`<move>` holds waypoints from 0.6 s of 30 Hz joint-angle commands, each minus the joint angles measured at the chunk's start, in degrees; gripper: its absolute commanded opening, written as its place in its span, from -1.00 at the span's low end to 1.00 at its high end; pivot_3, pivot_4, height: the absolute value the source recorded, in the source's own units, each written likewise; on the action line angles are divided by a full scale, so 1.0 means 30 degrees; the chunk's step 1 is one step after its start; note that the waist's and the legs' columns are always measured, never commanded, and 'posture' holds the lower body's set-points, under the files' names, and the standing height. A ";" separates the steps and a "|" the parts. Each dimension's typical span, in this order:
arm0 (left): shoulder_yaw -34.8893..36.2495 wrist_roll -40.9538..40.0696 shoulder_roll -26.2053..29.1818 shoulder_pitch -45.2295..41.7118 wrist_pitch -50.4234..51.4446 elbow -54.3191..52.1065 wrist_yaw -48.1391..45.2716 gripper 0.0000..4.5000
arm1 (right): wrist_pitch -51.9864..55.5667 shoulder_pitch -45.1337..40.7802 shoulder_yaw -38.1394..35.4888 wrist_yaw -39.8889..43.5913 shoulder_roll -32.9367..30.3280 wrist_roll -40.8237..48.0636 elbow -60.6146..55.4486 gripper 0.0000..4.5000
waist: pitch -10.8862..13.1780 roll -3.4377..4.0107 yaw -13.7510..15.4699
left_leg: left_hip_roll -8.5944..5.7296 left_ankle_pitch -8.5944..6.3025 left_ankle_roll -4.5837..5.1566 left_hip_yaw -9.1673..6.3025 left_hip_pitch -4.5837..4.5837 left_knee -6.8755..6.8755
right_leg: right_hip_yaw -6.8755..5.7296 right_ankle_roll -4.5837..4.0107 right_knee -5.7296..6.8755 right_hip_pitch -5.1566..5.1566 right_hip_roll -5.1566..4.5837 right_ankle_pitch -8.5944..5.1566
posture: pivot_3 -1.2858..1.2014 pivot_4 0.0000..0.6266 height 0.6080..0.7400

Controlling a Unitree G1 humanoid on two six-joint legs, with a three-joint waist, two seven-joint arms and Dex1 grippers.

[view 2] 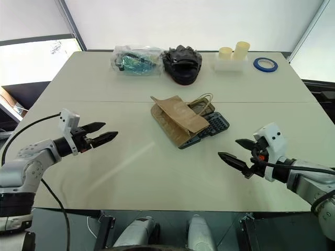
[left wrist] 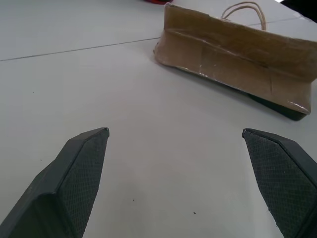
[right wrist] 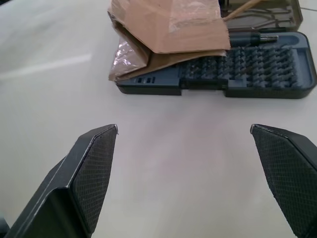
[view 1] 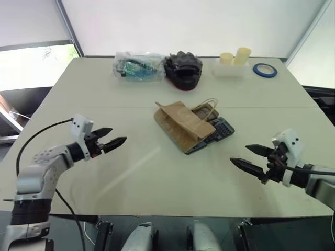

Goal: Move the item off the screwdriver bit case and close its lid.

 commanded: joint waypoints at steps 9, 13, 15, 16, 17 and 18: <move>0.0742 -0.0448 -0.0082 0.0941 -0.0234 -0.1336 0.0629 1.00 | -0.0217 -0.0423 0.0606 -0.0551 0.0061 0.0112 -0.0266 0.97 | 0.0010 0.0011 0.0026 | -0.0001 0.0000 0.0000 -0.0001 0.0000 0.0000 | 0.0001 0.0000 -0.0004 0.0002 0.0000 0.0000 | 0.03 -0.52 1.00; 0.0771 -0.0534 -0.0142 0.1093 -0.0230 -0.1450 0.0780 1.00 | -0.0261 -0.0681 0.0854 -0.0748 0.0151 -0.0018 -0.0267 0.97 | 0.0010 0.0012 0.0025 | -0.0001 0.0000 0.0000 -0.0001 0.0000 0.0000 | 0.0001 0.0000 -0.0007 0.0004 0.0000 0.0000 | 0.03 -0.52 1.00; 0.0735 -0.0525 -0.0126 0.1148 -0.0265 -0.1503 0.0802 1.00 | -0.0179 -0.0697 0.0874 -0.0782 0.0162 0.0142 -0.0350 0.97 | 0.0012 0.0015 0.0033 | -0.0001 0.0000 0.0000 -0.0002 0.0001 0.0000 | 0.0000 0.0000 -0.0007 0.0003 0.0000 0.0000 | 0.03 -0.52 1.00; 0.0707 -0.0482 -0.0107 0.1163 -0.0345 -0.1493 0.0786 1.00 | -0.0177 -0.0688 0.0910 -0.0797 0.0155 0.0158 -0.0371 0.97 | 0.0012 0.0014 0.0041 | -0.0001 0.0000 0.0000 -0.0002 0.0001 0.0000 | 0.0002 0.0000 -0.0007 0.0003 0.0000 0.0000 | 0.03 -0.52 1.00; 0.0689 -0.0450 -0.0093 0.1172 -0.0404 -0.1480 0.0774 1.00 | -0.0182 -0.0680 0.0938 -0.0811 0.0149 0.0162 -0.0383 0.97 | 0.0012 0.0014 0.0046 | -0.0002 0.0000 0.0000 -0.0001 0.0000 0.0000 | 0.0001 0.0000 -0.0007 0.0005 0.0000 0.0000 | 0.03 -0.52 1.00; 0.0712 -0.0453 -0.0090 0.1097 -0.0413 -0.1377 0.0790 1.00 | -0.0160 -0.0733 0.0985 -0.0814 0.0086 0.0146 -0.0374 0.97 | 0.0012 0.0014 0.0052 | -0.0002 0.0000 0.0000 -0.0002 0.0000 0.0001 | 0.0001 0.0000 -0.0008 0.0007 0.0000 0.0000 | 0.03 -0.52 1.00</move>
